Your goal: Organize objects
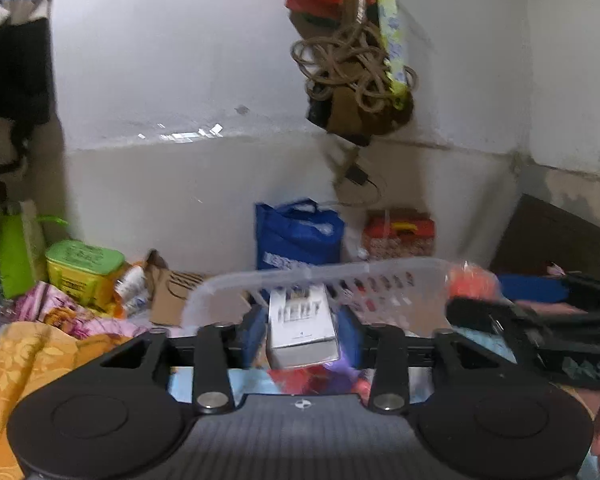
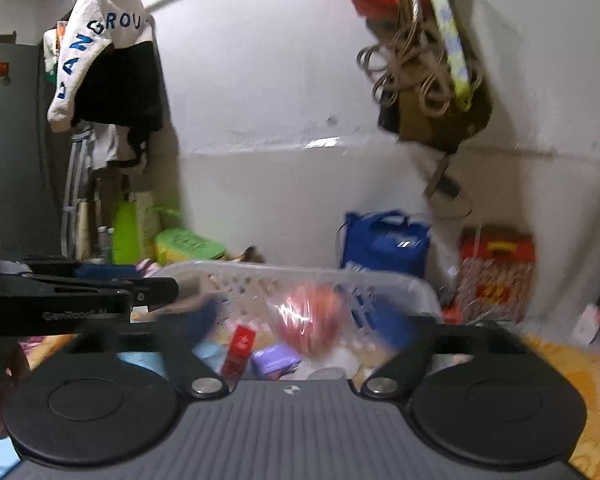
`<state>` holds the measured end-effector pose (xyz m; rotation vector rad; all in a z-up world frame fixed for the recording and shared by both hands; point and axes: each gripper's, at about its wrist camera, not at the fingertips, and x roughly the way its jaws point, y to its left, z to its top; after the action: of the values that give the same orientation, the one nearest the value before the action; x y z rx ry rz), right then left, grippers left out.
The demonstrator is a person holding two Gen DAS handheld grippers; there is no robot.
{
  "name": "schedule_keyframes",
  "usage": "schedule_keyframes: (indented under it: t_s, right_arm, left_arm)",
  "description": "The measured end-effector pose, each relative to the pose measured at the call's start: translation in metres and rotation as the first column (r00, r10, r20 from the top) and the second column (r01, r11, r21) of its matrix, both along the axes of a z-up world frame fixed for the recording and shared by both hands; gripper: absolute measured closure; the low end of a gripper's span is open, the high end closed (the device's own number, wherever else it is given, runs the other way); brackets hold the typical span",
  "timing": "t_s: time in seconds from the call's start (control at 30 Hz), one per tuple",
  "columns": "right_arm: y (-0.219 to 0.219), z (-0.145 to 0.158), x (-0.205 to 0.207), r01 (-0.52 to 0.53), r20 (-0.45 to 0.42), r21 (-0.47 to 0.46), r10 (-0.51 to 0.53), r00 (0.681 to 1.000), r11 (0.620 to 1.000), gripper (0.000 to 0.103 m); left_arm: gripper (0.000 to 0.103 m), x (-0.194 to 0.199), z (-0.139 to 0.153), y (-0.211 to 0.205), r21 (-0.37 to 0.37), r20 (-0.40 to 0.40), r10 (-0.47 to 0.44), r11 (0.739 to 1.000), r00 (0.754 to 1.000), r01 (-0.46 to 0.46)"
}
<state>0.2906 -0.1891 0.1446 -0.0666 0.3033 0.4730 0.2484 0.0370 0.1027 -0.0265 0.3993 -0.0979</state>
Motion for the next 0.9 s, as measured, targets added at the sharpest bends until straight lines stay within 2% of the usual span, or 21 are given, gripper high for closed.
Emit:
schedule_keyframes:
  t_s: [0.07, 0.13, 0.2, 0.4, 0.5, 0.6, 0.7, 0.9]
  right_arm:
    - [-0.001, 0.002, -0.005, 0.014, 0.032, -0.006, -0.013, 0.999, 1.000, 0.000]
    - [-0.005, 0.005, -0.005, 0.003, 0.013, 0.021, -0.004, 1.000, 1.000, 0.000]
    - [-0.009, 0.007, -0.005, 0.016, 0.009, 0.051, -0.016, 1.000, 0.999, 0.000]
    - [-0.017, 0.002, -0.014, 0.031, -0.014, 0.035, -0.031, 0.999, 0.999, 0.000]
    - [-0.021, -0.001, -0.019, 0.045, -0.032, 0.015, -0.045, 0.998, 0.999, 0.000]
    - [-0.023, 0.001, -0.026, 0.048, -0.043, -0.010, -0.048, 0.998, 0.999, 0.000]
    - [-0.028, 0.005, -0.035, 0.066, -0.031, -0.021, -0.066, 0.997, 0.998, 0.000]
    - [-0.051, 0.014, -0.044, 0.155, -0.031, 0.074, -0.153, 0.988, 0.985, 0.000]
  left_arm:
    - [0.010, -0.003, 0.002, 0.001, 0.021, 0.034, 0.008, 1.000, 0.999, -0.009]
    - [0.010, -0.009, 0.003, 0.001, 0.039, 0.070, 0.020, 0.999, 0.997, -0.023]
    - [0.010, -0.011, 0.006, 0.000, 0.029, 0.065, -0.001, 1.000, 0.998, -0.001]
    - [0.009, -0.025, 0.007, -0.005, 0.015, 0.086, -0.023, 1.000, 0.996, 0.022]
    - [0.001, -0.030, 0.005, -0.006, -0.013, 0.062, -0.016, 1.000, 0.998, 0.017]
    - [0.000, -0.030, 0.004, -0.010, 0.006, 0.006, -0.008, 1.000, 1.000, 0.007]
    - [0.000, -0.036, 0.003, -0.010, 0.017, 0.018, 0.016, 1.000, 1.000, -0.017]
    - [0.000, -0.042, 0.000, -0.019, 0.114, -0.008, 0.056, 0.992, 0.998, -0.055]
